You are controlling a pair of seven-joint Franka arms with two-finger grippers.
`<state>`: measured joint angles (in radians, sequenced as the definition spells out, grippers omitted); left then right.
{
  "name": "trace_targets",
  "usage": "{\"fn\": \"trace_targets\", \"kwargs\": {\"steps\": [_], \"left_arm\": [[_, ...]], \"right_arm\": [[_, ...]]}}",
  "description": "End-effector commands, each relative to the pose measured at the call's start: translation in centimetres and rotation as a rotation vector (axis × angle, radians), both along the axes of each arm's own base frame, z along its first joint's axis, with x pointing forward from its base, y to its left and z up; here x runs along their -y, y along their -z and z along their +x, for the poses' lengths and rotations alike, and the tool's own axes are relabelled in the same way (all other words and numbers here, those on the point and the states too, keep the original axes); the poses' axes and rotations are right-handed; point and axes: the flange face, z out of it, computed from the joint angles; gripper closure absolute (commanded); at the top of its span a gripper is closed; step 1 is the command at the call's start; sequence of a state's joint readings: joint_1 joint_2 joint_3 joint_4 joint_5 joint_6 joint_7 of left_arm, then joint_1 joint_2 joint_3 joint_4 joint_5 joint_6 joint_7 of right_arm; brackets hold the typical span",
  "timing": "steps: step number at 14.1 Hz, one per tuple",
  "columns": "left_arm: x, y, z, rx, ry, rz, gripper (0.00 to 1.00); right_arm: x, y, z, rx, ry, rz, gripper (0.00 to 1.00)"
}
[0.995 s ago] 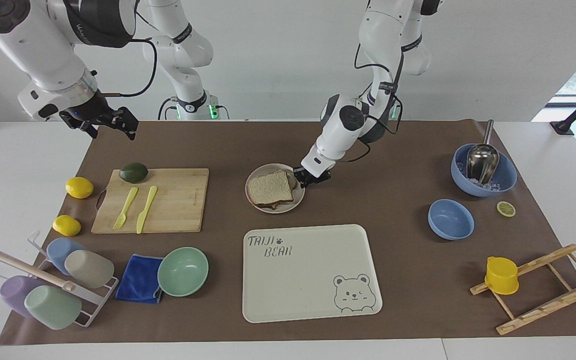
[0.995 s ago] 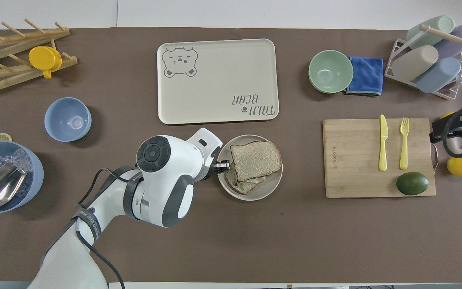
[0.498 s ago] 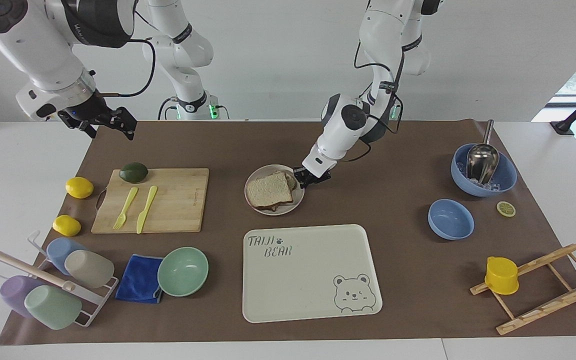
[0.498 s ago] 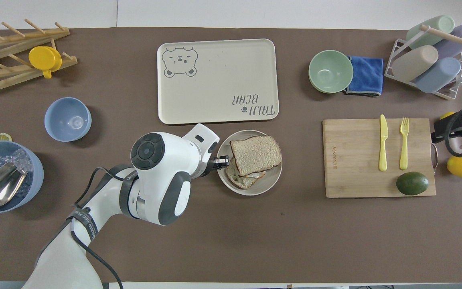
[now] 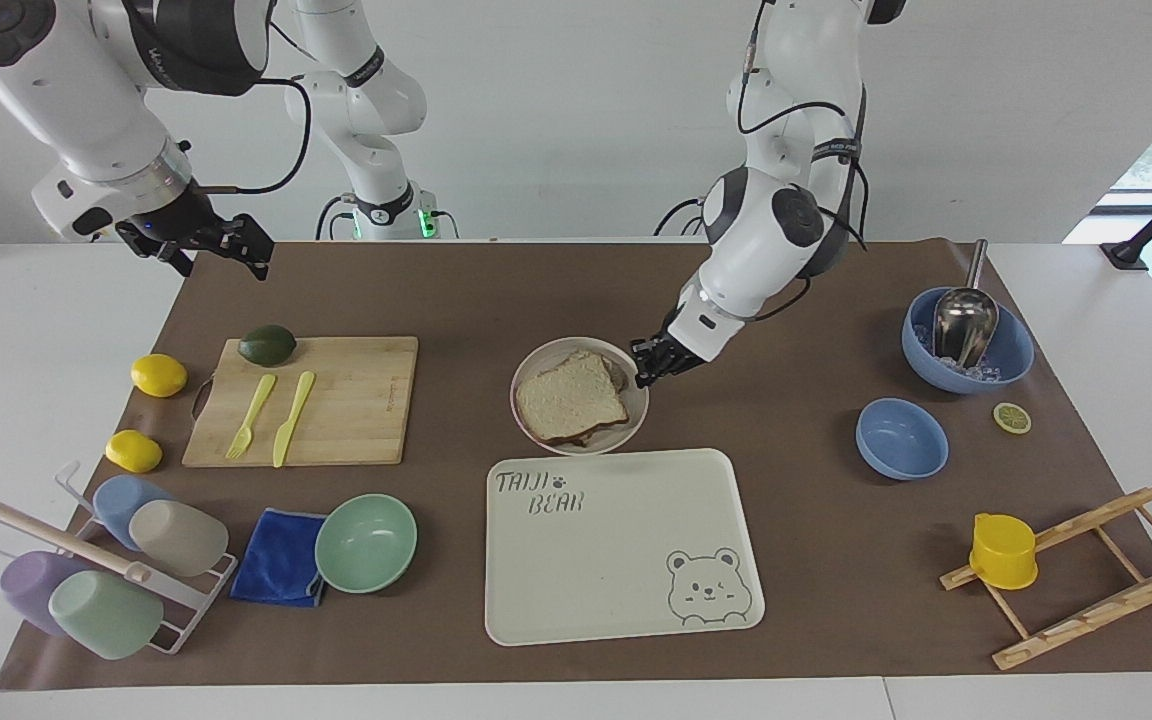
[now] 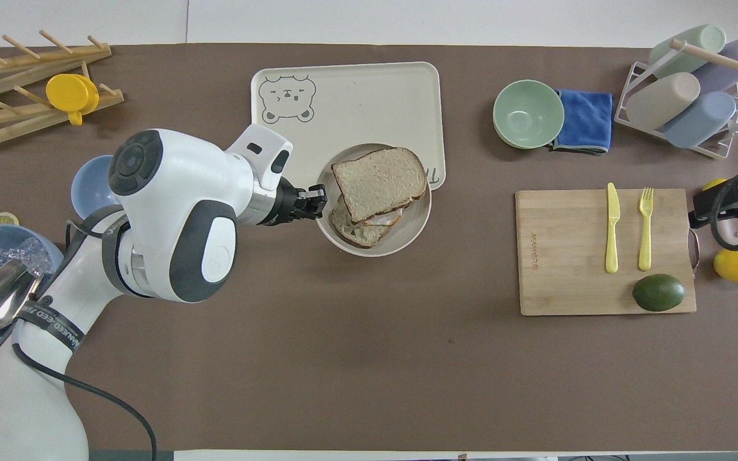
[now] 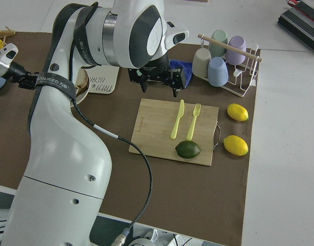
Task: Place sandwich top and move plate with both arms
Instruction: 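Slide the plate with the left gripper onto the bear-print tray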
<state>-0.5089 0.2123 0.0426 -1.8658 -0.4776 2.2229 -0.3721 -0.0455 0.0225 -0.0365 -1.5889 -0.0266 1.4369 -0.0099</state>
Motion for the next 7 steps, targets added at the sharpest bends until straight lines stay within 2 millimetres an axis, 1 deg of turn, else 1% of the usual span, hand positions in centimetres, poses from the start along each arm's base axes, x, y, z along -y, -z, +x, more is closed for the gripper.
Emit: {"fn": "trace_targets", "kwargs": {"steps": [1, 3, 5, 7], "left_arm": [[-1.1, -0.7, 5.1, -0.008, -0.043, -0.026, 1.00], [-2.0, 0.6, 8.7, -0.015, -0.062, -0.021, 1.00], [-1.6, 3.0, 11.1, -0.025, -0.060, -0.007, 1.00], [-1.8, 5.2, 12.5, -0.020, -0.075, 0.000, 1.00]], "right_arm": [[0.2, -0.4, -0.3, 0.008, -0.004, 0.010, 0.00], [0.1, -0.4, -0.3, 0.008, -0.007, 0.010, 0.00], [0.2, -0.4, -0.3, 0.008, -0.004, 0.010, 0.00], [0.2, -0.4, -0.4, 0.008, -0.006, 0.010, 0.00]]}}
